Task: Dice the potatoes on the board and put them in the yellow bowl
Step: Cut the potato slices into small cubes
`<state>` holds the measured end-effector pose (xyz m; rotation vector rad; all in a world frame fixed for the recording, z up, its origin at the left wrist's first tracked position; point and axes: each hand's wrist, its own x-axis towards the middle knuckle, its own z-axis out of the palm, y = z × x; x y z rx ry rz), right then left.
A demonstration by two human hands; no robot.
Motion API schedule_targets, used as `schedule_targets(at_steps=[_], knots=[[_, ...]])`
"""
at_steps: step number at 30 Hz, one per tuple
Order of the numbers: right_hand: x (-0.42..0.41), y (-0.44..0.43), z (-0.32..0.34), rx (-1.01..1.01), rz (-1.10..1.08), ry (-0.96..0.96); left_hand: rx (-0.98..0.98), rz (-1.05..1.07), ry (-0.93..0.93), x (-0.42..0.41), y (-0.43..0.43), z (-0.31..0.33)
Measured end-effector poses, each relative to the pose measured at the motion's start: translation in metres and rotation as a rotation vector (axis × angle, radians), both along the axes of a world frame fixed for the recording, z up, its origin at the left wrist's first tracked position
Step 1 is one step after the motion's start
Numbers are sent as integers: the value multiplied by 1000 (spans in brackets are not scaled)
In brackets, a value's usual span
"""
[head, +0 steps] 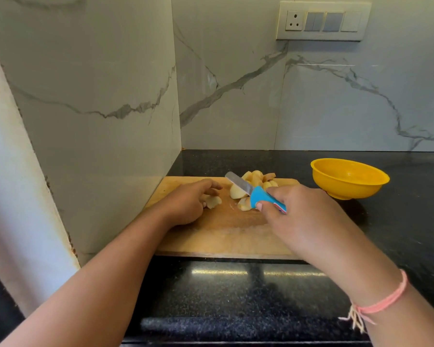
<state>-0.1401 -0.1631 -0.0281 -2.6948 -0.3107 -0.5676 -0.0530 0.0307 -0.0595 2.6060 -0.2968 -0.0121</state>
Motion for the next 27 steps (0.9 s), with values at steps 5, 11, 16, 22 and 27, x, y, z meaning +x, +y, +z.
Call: schedule_targets(at_steps=[5, 11, 16, 22, 27], knots=[[5, 3, -12, 9, 35, 50, 79, -2, -48, 0, -1, 2], [9, 12, -22, -88, -18, 61, 79, 59, -116, -4, -5, -1], [9, 20, -31, -119, 21, 46, 12, 137, -142, -7, -6, -3], [16, 27, -29, -110, 51, 4, -11, 173, -118, -8, -8, -1], [15, 22, -27, -56, 26, -8, 25, 194, -129, -9, -7, 0]])
